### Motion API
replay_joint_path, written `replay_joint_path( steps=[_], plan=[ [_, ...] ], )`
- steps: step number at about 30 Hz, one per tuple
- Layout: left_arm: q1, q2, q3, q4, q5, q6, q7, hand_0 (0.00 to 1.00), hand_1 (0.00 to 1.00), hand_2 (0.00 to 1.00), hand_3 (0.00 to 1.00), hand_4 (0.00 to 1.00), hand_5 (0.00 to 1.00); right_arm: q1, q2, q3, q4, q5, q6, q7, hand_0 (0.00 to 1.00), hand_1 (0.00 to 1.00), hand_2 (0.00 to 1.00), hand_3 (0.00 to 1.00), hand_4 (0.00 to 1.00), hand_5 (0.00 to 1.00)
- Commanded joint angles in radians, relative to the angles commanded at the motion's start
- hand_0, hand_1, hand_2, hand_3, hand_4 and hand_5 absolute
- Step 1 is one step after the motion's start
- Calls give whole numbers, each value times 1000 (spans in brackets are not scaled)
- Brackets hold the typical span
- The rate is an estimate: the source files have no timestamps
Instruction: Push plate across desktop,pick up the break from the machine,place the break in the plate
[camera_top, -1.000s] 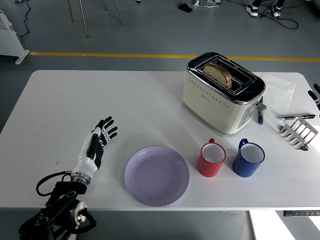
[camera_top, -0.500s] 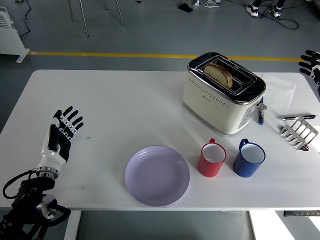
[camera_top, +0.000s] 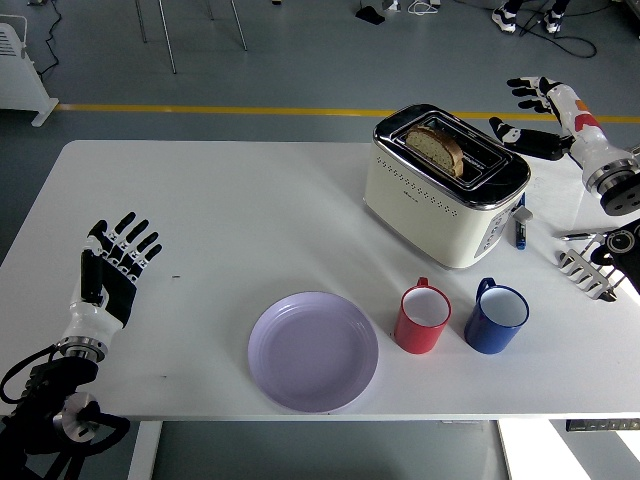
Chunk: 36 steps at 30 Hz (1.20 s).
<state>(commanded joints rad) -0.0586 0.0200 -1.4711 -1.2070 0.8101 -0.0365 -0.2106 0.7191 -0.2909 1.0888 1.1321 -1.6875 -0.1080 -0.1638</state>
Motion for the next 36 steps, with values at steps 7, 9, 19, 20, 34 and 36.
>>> replay_joint_path(
  steps=[7, 9, 19, 20, 34, 36],
  plan=[
    [18, -12, -21, -12, -13, 7, 0, 776, 797, 844, 831, 597, 998, 96, 62, -62, -79, -131, 25, -49, 906, 837, 876, 875, 756, 305],
    [22, -19, -34, -11, -26, 10, -6, 776, 794, 842, 827, 602, 998, 121, 82, -75, -103, -155, 34, -63, 888, 836, 879, 884, 762, 298],
    [22, -20, -54, 8, -108, 9, -15, 774, 794, 842, 828, 602, 998, 205, 154, -135, -220, -191, 86, -118, 882, 830, 874, 885, 767, 290],
    [20, -20, -55, 9, -109, 10, -17, 774, 794, 842, 828, 602, 998, 213, 164, -141, -236, -184, 85, -116, 882, 830, 874, 885, 767, 290],
    [9, -20, -44, 14, -108, 13, -19, 772, 790, 841, 824, 599, 998, 297, 236, -213, -381, -253, 129, -162, 745, 718, 700, 807, 765, 302],
    [5, -20, -39, 14, -107, 13, -20, 772, 790, 841, 824, 599, 998, 318, 249, -228, -407, -281, 135, -174, 745, 718, 700, 807, 765, 302]
  ],
)
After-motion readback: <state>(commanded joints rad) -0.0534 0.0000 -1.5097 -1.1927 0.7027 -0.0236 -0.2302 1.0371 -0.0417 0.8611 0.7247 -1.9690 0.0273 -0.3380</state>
